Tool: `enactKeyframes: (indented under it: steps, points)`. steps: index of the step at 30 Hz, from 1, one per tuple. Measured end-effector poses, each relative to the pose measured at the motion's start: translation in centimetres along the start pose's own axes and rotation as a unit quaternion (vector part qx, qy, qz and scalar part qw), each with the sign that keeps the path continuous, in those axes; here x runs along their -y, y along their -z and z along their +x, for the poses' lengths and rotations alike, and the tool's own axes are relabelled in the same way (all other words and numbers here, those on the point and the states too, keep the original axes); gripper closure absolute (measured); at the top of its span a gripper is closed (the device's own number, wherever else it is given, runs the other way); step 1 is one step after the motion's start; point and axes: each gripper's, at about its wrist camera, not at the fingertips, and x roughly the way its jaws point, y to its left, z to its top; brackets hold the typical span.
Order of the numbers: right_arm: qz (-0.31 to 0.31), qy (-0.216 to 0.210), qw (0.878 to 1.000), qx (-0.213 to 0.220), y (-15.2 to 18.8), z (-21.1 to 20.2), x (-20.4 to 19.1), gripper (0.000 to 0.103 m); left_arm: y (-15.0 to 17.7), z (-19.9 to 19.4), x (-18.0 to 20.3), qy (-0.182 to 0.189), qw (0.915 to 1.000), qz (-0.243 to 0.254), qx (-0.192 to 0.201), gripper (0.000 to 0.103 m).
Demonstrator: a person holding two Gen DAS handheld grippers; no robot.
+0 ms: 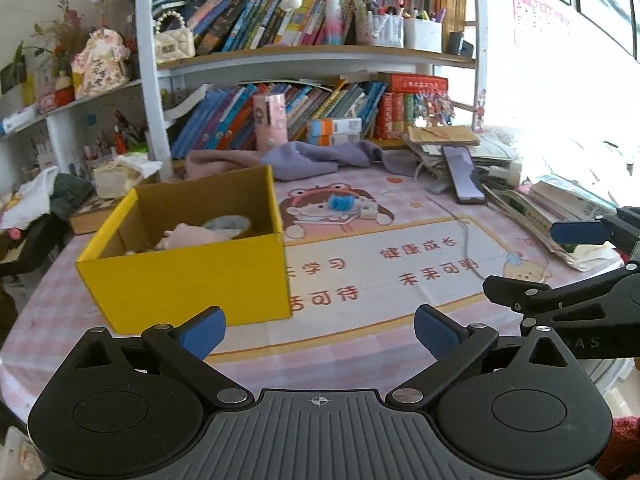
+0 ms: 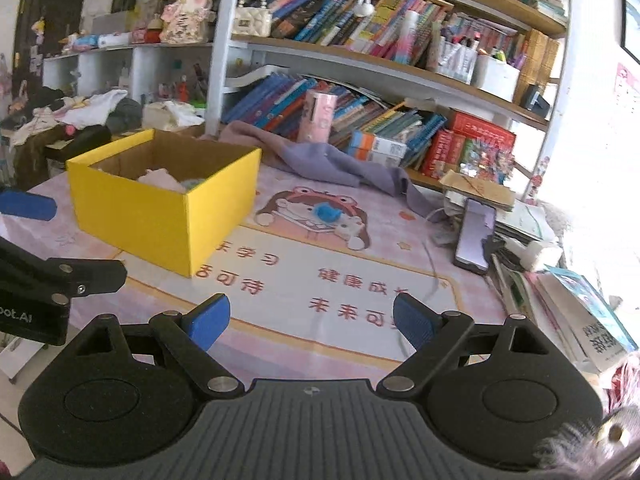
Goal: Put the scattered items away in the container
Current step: 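Open both grippers and lift them out of the box back over the table, then move both open grippers over the table toward the blue item and white box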
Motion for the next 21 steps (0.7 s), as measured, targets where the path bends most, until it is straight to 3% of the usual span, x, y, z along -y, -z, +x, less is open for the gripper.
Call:
enactKeyframes:
  steps: [5, 13, 21]
  points:
    - [0.027, 0.01, 0.999, -0.022, 0.2, 0.3, 1.6, 0.014, -0.3, 0.6, 1.4, 0.026, 0.9995, 0.019, -0.002, 0.001]
    - [0.041, 0.037, 0.998, -0.021, 0.6, -0.4, 3.4, 0.014, -0.9, 1.8, 3.5, 0.063, 0.9971, 0.043, -0.003, 0.001]
    - [0.053, 0.044, 0.997, -0.031, 0.7, 0.5, 4.5, 0.014, -1.5, 3.2, 4.7, 0.074, 0.9953, 0.061, -0.008, 0.001]
